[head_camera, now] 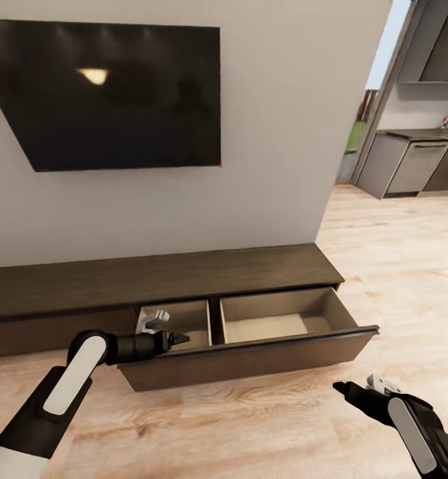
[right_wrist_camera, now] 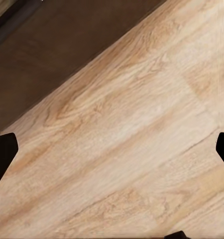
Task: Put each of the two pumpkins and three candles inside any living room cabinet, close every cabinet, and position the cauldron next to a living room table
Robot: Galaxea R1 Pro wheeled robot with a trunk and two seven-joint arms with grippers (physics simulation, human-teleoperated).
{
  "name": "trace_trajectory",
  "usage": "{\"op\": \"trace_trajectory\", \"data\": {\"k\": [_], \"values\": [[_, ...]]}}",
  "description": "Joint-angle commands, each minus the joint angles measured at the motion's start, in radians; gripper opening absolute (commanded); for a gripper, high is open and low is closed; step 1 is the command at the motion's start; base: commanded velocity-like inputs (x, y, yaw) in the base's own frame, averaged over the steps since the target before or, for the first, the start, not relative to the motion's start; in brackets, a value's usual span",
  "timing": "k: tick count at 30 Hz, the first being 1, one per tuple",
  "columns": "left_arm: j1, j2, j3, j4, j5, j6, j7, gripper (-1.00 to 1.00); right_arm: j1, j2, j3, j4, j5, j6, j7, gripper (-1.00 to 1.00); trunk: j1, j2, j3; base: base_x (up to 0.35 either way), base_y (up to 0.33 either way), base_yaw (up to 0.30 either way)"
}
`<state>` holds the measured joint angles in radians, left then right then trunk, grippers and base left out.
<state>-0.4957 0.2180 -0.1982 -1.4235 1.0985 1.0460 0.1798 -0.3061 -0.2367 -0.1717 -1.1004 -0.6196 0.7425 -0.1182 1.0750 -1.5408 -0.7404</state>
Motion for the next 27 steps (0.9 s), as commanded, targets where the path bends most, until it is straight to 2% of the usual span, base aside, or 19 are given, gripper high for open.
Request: {"op": "trace_trajectory", "data": {"k": [1, 3, 6, 9, 14, 27], "values": [[-0.001, 0.002, -0.007, -0.001, 0.012, 0.001, 0.038, 1.0, -0.001, 0.002, 0.001, -0.001, -0.01, 0.004, -0.009, 1.0, -0.004, 0.007, 0.002, 0.0, 0.0, -0.281], [-0.001, 0.001, -0.03, -0.002, 0.013, 0.001, 0.11, 1.0, -0.001, 0.009, 0.011, -0.001, -0.006, 0.004, -0.009, 1.0, -0.012, 0.021, 0.008, 0.0, 0.0, -0.279], [-0.001, -0.001, -0.067, 0.0, 0.013, 0.001, 0.182, 1.0, -0.001, 0.015, 0.031, -0.001, -0.003, 0.004, -0.009, 1.0, -0.023, 0.042, 0.016, 0.0, 0.0, -0.277], [-0.004, -0.002, -0.095, 0.001, 0.013, 0.001, 0.221, 1.0, -0.002, 0.019, 0.043, -0.001, 0.0, 0.005, -0.009, 1.0, -0.031, 0.056, 0.02, 0.0, 0.0, -0.275], [-0.007, 0.001, -0.112, 0.004, 0.015, 0.001, 0.25, 1.0, -0.002, 0.019, 0.053, 0.0, -0.004, 0.004, -0.009, 1.0, -0.031, 0.056, 0.018, 0.0, 0.0, -0.272], [-0.007, -0.003, -0.116, -0.005, 0.014, 0.001, 0.262, 1.0, -0.004, 0.017, 0.05, 0.006, -0.007, 0.004, -0.008, 1.0, -0.031, 0.056, 0.009, 0.0, -0.025, -0.27]]}}
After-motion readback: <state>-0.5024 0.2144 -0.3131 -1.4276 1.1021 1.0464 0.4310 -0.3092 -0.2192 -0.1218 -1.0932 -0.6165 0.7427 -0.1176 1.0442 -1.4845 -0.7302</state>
